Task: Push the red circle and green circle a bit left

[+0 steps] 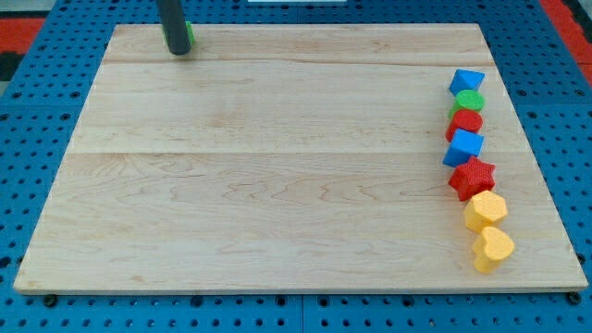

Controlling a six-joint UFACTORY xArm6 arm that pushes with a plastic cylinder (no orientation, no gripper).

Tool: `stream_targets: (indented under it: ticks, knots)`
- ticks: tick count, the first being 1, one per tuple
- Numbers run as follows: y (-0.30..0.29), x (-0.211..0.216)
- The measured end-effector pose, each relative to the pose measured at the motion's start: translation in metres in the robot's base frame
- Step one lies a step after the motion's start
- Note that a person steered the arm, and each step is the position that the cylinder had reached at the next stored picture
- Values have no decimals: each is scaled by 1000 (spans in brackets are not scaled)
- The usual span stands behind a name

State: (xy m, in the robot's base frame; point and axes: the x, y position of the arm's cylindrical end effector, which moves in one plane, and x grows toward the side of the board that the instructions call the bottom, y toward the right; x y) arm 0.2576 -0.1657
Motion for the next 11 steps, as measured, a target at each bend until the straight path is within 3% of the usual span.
stream_targets:
  ticks: [1,5,7,8,11]
  knots:
    - [111,17]
    - [361,17]
    - [468,78]
    - [465,110]
    - [398,141]
